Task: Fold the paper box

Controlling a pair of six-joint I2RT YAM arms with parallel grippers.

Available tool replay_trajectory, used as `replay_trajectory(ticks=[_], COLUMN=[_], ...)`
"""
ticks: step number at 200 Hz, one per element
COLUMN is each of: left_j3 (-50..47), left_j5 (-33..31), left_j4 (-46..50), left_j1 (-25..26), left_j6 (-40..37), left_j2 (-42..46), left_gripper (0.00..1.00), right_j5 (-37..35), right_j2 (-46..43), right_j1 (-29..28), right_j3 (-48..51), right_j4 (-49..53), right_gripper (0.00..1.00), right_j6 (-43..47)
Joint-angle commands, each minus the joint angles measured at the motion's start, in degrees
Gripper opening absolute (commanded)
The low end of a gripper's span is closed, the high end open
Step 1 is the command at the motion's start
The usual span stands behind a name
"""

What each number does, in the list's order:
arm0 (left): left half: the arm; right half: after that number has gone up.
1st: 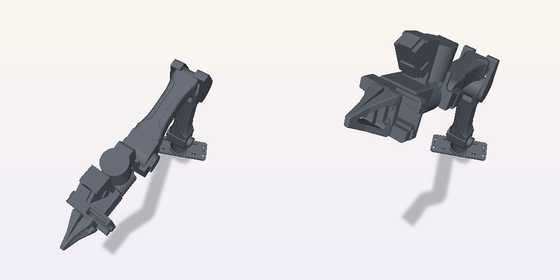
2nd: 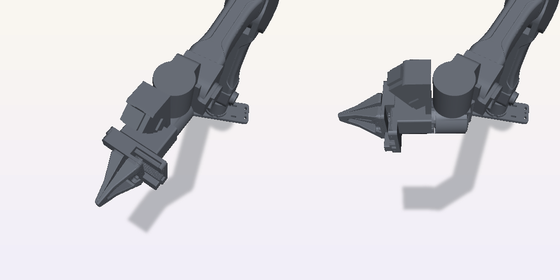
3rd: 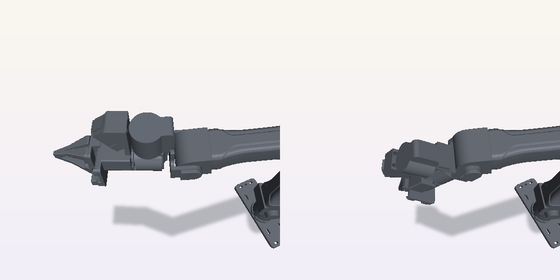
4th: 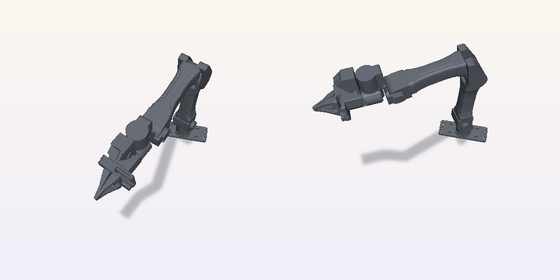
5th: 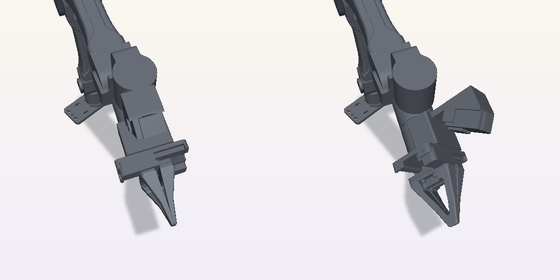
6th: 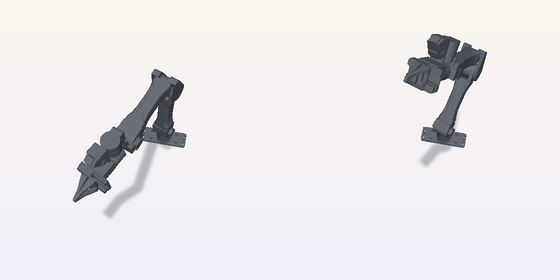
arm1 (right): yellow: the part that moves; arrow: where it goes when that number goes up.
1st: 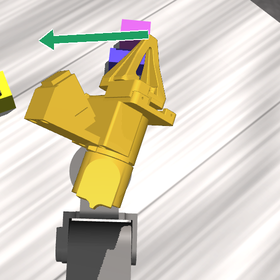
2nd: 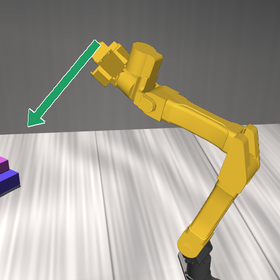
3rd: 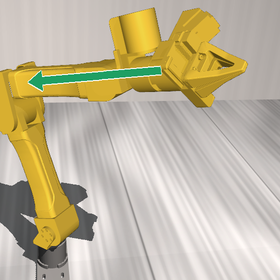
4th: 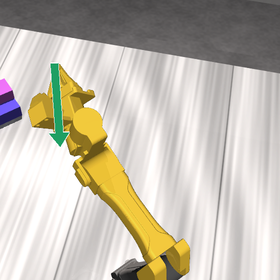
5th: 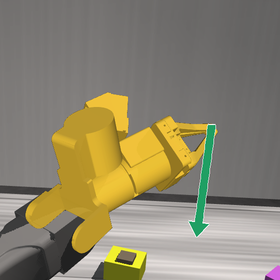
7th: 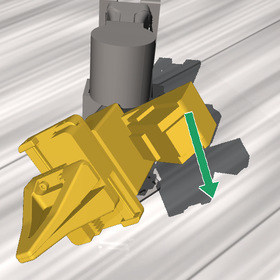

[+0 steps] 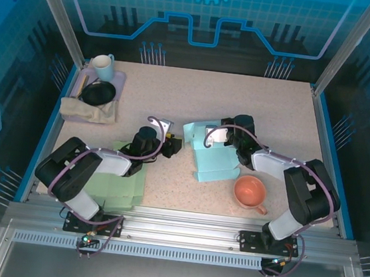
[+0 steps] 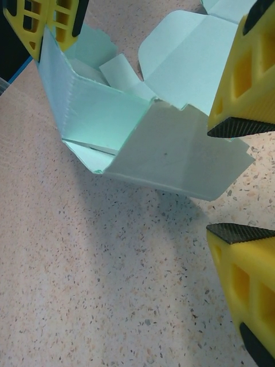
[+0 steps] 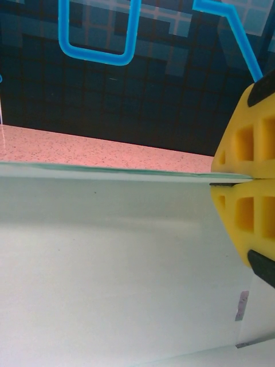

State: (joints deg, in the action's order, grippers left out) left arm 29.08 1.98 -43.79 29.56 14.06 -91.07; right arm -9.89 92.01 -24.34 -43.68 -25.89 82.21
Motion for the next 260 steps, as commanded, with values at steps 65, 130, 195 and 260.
replay_trajectory(ticks=[65,130,195,260], left_j3=[0.52,1.15,-0.26,-2.84], left_j5=[1.10,-1.25,-3.73,-10.27], left_j4=[-3.47,-2.78,-1.85,1.54], left_j1=[-0.21,-0.27,-0.37,-0.29], left_j6=[-2.19,-2.10,-2.06,-3.86], left_j2=[-2.92,-3.55,-0.14,6.61], left_gripper=[0.46,0.47,0.46,0.44], right_j5=[2.74,2.83,4.44,4.22], right_j2=[4.02,14.08,12.48,13.28], right_j1=[0.49,0.10,0.82,1.01], right_j3=[5.85,7.09,8.44,8.46], right_j4=[-21.04,-38.93,-39.63,-41.78], right_gripper=[0.00,0.00,0.00,0.00], right_j6=[4.65,9.49,7.88,6.69])
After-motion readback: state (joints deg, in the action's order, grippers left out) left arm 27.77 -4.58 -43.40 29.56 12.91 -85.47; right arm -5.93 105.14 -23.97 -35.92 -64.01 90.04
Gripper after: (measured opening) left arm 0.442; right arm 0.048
